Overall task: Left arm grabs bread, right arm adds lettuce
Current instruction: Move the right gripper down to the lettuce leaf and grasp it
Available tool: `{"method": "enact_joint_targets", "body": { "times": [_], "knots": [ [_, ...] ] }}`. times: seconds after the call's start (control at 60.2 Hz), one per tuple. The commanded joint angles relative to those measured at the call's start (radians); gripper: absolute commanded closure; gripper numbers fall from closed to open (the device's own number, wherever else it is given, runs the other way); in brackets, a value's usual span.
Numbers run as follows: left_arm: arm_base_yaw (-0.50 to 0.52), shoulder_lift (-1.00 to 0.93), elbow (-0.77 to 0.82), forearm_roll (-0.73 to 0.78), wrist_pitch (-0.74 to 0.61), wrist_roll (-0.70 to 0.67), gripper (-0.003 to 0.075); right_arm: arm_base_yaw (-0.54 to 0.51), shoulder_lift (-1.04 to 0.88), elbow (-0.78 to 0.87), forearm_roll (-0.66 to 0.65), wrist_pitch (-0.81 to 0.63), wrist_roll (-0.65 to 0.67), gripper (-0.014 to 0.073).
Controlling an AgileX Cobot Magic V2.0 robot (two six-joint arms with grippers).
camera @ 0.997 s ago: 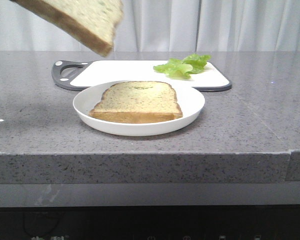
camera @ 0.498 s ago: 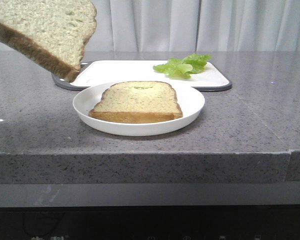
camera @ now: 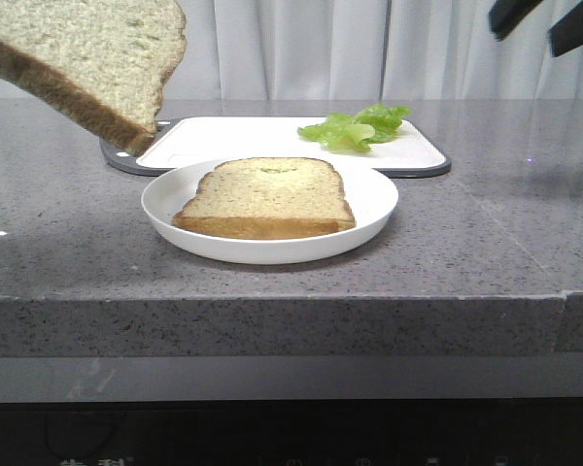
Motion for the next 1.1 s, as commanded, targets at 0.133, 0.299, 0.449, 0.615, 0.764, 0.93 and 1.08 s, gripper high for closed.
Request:
{"method": "enact_joint_targets", "body": {
  "times": [0.133,0.299,0.449,0.615,0.764,0.93,1.08],
  "knots": [
    [0.002,-0.021,-0.025,-0.052,-0.041,0.0,0.0741,-0.004,0.196,-0.236,0.105,-0.027,-0.015,0.0136],
    [0.002,-0.021,-0.025,-0.052,-0.041,0.0,0.0741,-0.005,0.364,-0.417,0.145,0.038,-0.015,0.0136],
    [0.002,-0.021,-0.025,-0.052,-0.041,0.0,0.0741,-0.005,0.5,-0.566,0.182,0.09,-0.015,0.0136],
    [0.002,-0.021,-0.025,-0.052,-0.041,0.0,0.0741,-0.005,0.616,-0.697,0.236,0.127,-0.015,0.0136],
    [0.002,-0.021,-0.025,-0.052,-0.041,0.0,0.0741,-0.004,0.681,-0.78,0.285,0.145,-0.015,0.0136],
    [0.002,-0.021,-0.025,-0.052,-0.041,0.0,0.0741,-0.003,0.724,-0.834,0.334,0.188,-0.022,0.0136],
    [0.002,-0.021,-0.025,-0.052,-0.041,0.0,0.0741,-0.003,0.734,-0.835,0.334,0.218,-0.025,0.0193]
  ]
}}
